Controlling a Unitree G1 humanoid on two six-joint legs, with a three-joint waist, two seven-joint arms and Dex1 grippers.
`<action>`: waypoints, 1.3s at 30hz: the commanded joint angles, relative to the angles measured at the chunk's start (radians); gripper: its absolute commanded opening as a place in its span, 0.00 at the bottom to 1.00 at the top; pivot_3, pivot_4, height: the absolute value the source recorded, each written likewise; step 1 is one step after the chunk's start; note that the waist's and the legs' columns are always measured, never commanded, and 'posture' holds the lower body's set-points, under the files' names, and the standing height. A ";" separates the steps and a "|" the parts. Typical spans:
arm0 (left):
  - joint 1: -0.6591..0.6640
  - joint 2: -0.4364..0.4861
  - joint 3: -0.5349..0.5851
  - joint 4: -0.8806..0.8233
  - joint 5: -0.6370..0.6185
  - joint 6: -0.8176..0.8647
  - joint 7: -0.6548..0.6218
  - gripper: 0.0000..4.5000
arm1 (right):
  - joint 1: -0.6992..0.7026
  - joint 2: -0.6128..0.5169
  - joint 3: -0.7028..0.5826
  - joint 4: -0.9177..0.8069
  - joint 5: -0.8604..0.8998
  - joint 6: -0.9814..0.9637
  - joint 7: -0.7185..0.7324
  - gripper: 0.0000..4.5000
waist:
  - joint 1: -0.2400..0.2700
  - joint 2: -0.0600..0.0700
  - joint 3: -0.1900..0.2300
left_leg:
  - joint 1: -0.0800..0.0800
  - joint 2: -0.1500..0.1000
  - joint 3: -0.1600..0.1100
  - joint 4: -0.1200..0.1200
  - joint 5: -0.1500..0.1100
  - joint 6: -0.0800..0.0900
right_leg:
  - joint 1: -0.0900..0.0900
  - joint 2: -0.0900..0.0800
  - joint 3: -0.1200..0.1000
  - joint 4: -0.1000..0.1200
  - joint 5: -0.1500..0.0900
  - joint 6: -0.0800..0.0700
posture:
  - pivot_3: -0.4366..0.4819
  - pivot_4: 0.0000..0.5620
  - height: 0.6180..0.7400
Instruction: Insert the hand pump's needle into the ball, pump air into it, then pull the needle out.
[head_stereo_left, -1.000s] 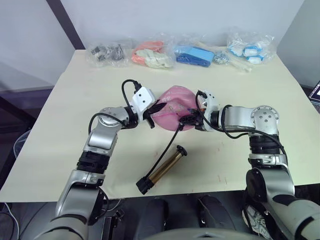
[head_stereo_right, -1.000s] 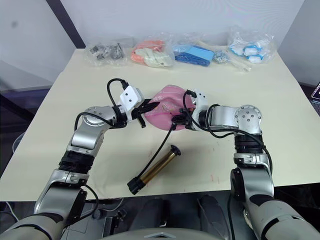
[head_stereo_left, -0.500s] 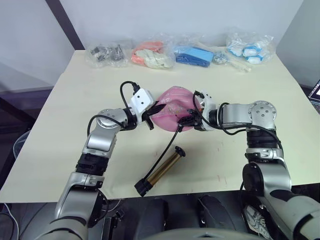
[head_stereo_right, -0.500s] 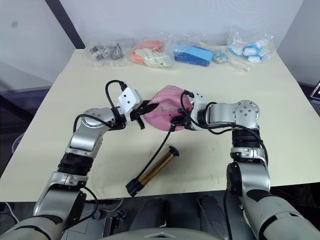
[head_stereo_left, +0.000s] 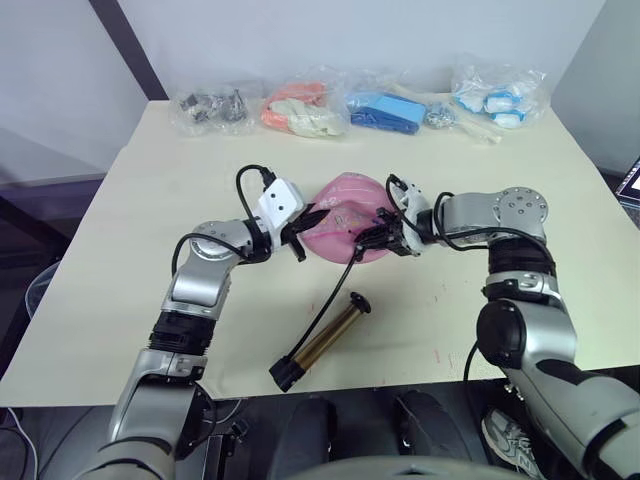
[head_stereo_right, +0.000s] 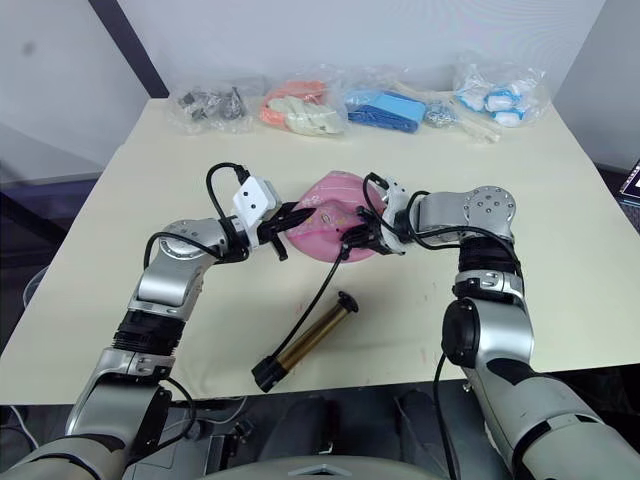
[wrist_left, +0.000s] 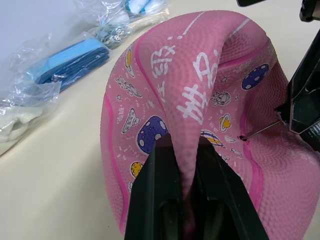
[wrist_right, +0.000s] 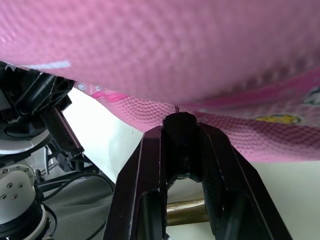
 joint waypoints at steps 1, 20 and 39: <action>0.019 -0.004 -0.036 -0.030 -0.003 0.003 -0.039 0.01 | -0.047 0.011 -0.064 0.005 -0.039 -0.023 -0.023 0.09 | 0.000 0.000 0.000 | 0.000 0.000 0.000 0.000 0.000 0.000 | 0.000 0.000 0.000 0.000 0.000 0.000 | 0.48 0.27 1.00; -0.008 -0.017 -0.040 0.010 0.002 -0.015 -0.042 0.01 | -0.024 0.025 -0.146 -0.036 -0.110 0.023 -0.043 0.09 | 0.002 0.000 0.000 | 0.000 0.000 0.000 0.000 0.000 0.000 | 0.000 0.000 0.000 0.000 0.000 0.000 | 0.48 0.27 1.00; -0.007 -0.057 -0.040 -0.103 -0.046 0.297 -0.022 0.01 | 0.038 0.037 0.176 -0.370 -0.339 -0.030 0.171 0.09 | 0.002 0.001 0.000 | 0.001 0.000 0.000 0.000 0.000 0.000 | 0.000 0.000 0.000 0.000 0.000 0.000 | 0.48 0.27 1.00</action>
